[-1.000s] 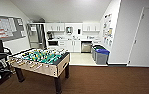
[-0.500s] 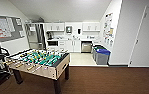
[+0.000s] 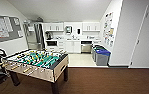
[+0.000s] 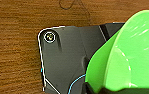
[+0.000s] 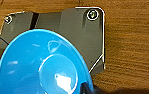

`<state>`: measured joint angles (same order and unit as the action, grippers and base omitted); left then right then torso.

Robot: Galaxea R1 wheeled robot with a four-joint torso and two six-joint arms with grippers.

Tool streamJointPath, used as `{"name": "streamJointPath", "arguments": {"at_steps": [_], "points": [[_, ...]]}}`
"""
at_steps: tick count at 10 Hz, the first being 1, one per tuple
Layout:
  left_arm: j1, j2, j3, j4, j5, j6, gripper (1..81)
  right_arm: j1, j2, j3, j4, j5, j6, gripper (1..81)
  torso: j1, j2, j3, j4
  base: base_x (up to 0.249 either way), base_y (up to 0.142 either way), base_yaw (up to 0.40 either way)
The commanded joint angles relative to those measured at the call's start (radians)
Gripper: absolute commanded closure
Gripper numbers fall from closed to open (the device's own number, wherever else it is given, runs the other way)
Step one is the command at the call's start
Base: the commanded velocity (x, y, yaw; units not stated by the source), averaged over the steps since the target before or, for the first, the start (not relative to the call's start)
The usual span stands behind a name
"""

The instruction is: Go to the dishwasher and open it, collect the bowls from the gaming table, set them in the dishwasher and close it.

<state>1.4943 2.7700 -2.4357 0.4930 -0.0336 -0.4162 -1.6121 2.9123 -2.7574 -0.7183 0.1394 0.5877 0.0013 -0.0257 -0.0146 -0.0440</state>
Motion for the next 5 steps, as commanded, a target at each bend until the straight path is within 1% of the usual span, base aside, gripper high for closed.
{"name": "streamJointPath", "arguments": {"at_steps": [1,4,5], "points": [[-0.053,-0.021,0.004,0.001,0.035,0.002,81.1,0.042,-0.014,-0.008,-0.007,-0.037,-0.003,81.1,0.0,0.0,0.0,0.0,0.134,-0.077,0.0],[-0.053,-0.019,0.004,0.001,0.035,0.002,81.1,0.042,-0.016,-0.008,-0.007,-0.037,-0.003,81.1,0.0,0.0,0.0,0.0,0.134,-0.074,0.0],[-0.053,-0.019,0.004,0.001,0.035,0.002,81.1,0.043,-0.016,-0.008,-0.009,-0.037,-0.003,81.1,0.0,0.0,0.0,0.0,0.126,0.0,0.0]]}}
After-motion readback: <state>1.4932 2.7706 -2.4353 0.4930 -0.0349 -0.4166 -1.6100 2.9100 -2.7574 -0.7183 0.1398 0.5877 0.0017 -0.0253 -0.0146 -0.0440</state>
